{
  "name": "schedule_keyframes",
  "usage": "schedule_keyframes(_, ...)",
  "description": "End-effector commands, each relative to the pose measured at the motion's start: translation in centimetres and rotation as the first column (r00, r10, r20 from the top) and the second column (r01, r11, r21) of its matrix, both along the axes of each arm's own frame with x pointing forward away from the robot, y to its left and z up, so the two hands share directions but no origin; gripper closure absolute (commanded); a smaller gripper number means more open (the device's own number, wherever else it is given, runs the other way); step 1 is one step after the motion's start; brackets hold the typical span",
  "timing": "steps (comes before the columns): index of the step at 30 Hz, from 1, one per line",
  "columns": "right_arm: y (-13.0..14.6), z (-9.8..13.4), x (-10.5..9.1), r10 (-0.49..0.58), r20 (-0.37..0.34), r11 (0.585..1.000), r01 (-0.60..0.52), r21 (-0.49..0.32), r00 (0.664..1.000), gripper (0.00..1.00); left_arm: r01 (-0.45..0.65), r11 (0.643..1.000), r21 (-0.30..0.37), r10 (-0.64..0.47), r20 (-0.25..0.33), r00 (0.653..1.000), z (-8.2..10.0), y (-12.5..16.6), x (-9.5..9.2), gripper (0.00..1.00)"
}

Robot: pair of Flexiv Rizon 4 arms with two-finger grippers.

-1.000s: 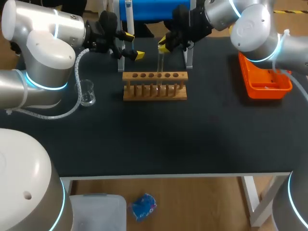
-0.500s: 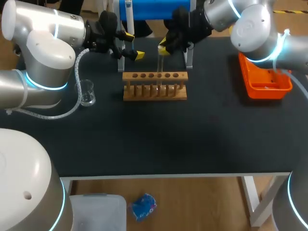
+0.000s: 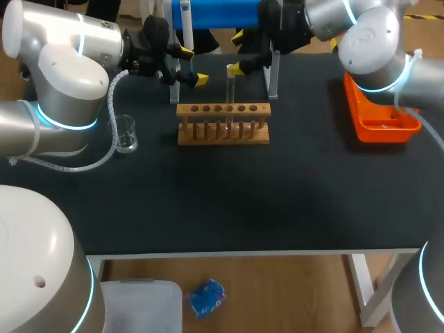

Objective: Invert the test tube, pick up the pipette, mount the tip to pipette, aspirate from beaker and dispense into the tube, eject the tip, return the pipette, and cap with the stopper.

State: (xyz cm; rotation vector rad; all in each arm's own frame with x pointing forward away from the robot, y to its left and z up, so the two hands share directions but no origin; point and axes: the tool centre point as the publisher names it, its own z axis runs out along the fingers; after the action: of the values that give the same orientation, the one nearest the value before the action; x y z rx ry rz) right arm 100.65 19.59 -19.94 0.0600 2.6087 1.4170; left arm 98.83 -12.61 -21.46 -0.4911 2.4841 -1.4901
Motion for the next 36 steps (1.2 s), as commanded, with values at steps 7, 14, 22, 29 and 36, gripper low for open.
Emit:
schedule_keyframes(7,-0.1,1.3,-0.8,0.011,0.012,0.979,-0.013,0.204,1.000,0.53,0.004,1.000,0.003,-0.004,-0.004,1.000,0.1,0.0,0.1,0.00)
schedule_keyframes(14,0.1,1.3,-0.9,0.080,-0.015,0.955,-0.073,0.286,0.997,1.00,0.004,1.000,0.003,-0.004,-0.004,1.000,0.1,0.0,0.1,0.00)
schedule_keyframes(22,0.2,0.9,-0.4,0.131,-0.040,0.930,-0.109,0.352,0.991,1.00,0.004,1.000,0.003,-0.004,-0.004,1.000,0.1,0.0,0.1,0.00)
schedule_keyframes(29,1.0,0.8,-0.1,0.175,-0.057,0.910,-0.139,0.391,0.983,1.00,0.004,1.000,0.003,-0.004,-0.004,1.000,0.1,0.0,0.1,0.00)
schedule_keyframes(36,1.5,0.4,0.0,0.181,-0.064,0.909,-0.142,0.393,0.981,1.00,0.004,1.000,0.003,-0.004,-0.004,1.000,0.1,0.0,0.1,0.00)
